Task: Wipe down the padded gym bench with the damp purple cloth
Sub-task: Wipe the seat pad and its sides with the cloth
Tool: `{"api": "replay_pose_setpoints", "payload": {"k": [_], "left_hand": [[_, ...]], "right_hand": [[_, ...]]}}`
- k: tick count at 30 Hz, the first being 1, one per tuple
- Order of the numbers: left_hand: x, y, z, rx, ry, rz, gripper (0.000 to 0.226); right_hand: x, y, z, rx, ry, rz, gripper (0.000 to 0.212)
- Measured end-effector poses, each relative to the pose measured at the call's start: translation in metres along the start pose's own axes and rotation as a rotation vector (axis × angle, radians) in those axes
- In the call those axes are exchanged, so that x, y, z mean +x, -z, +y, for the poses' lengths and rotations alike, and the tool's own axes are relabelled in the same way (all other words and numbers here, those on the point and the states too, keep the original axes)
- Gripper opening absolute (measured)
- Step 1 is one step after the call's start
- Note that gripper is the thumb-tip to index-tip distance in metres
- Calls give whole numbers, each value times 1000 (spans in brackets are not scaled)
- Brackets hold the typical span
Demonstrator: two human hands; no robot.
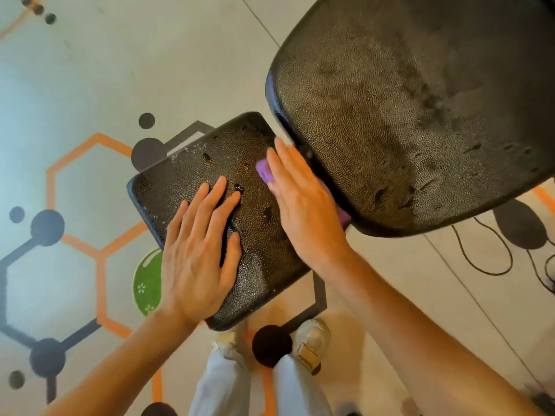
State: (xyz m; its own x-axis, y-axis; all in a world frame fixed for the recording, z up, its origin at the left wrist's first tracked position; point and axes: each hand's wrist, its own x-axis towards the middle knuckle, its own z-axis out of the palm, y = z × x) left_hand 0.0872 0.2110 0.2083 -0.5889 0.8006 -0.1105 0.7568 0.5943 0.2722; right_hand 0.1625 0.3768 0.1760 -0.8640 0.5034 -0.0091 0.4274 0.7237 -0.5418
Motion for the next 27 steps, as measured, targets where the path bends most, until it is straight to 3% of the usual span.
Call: {"api": "replay_pose_setpoints", "payload": {"k": [4,10,17,23,27], "left_hand": [[0,2,1,-14,7,3,51],[0,2,0,-16,1,-16,51],[0,2,-3,-48,2,-2,52],[-2,7,-11,-122,-46,-1,53],[5,13,-32,-170,115,79,55]], "right_hand": [[-70,11,4,-22,27,32,42],[34,-8,-20,56,-3,-36,48],[-8,21,22,-73,196,-153,51],[-23,11,14,140,81,-97,46],[-60,14,7,81,39,-79,48]]}}
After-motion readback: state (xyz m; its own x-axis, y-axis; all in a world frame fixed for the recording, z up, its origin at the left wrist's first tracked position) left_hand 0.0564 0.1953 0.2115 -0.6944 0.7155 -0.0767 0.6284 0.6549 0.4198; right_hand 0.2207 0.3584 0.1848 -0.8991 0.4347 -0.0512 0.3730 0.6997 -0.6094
